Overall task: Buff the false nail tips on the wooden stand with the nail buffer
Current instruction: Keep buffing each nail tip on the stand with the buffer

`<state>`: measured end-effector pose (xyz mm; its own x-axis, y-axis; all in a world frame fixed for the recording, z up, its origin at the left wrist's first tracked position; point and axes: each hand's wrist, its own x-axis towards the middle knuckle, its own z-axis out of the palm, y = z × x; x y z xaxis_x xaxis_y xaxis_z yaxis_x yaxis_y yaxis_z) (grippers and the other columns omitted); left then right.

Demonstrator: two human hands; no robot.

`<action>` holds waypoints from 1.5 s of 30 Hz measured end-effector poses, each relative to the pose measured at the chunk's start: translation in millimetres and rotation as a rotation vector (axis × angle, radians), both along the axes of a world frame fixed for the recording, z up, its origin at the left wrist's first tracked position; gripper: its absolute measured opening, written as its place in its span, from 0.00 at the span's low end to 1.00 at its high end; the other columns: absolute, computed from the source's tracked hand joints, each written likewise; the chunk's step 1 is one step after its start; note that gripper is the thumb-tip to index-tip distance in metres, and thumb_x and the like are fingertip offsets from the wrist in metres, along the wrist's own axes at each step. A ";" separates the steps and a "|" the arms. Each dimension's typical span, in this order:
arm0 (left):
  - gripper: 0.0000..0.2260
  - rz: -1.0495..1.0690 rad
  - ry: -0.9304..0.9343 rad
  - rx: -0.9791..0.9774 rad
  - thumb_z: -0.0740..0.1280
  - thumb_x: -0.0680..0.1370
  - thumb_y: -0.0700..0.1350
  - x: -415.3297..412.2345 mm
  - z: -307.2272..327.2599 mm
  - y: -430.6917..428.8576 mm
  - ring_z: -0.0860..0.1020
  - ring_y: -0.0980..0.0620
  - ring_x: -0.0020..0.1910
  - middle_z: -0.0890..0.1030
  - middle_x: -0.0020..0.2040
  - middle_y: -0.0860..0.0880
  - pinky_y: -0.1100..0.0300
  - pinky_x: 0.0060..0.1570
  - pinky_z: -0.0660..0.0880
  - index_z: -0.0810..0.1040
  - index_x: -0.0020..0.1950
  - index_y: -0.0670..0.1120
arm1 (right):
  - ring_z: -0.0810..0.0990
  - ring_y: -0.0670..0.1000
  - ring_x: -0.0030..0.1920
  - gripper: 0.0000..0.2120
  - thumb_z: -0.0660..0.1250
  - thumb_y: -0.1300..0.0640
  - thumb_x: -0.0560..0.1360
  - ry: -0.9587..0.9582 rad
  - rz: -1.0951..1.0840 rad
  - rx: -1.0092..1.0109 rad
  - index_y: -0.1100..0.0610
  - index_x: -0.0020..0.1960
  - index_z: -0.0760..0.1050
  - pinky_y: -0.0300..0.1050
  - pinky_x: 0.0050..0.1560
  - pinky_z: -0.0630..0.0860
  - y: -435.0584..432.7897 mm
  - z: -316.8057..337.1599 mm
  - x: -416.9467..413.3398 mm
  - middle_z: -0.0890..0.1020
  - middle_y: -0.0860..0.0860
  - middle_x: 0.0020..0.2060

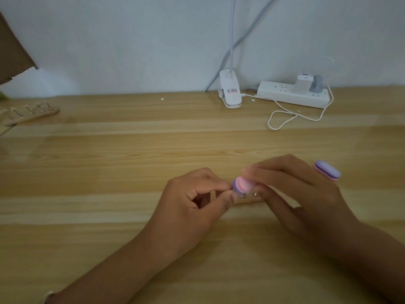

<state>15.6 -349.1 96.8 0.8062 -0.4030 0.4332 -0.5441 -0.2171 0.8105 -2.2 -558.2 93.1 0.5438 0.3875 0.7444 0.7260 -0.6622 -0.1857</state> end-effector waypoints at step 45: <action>0.10 -0.187 0.484 -0.193 0.67 0.78 0.43 1.7 9.2 5.9 0.63 0.57 0.19 0.77 0.31 0.53 0.69 0.21 0.60 0.85 0.38 0.48 | 0.76 0.43 0.49 0.07 0.64 0.62 0.77 0.016 -0.048 0.060 0.58 0.53 0.79 0.25 0.59 0.63 1.4 4.3 -2.5 0.81 0.51 0.46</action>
<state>17.3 -343.2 106.1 0.8541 -0.5079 0.1117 -0.1150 0.0249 0.9931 -4.7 -556.8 97.4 0.5726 0.3158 0.7566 0.6904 -0.6835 -0.2372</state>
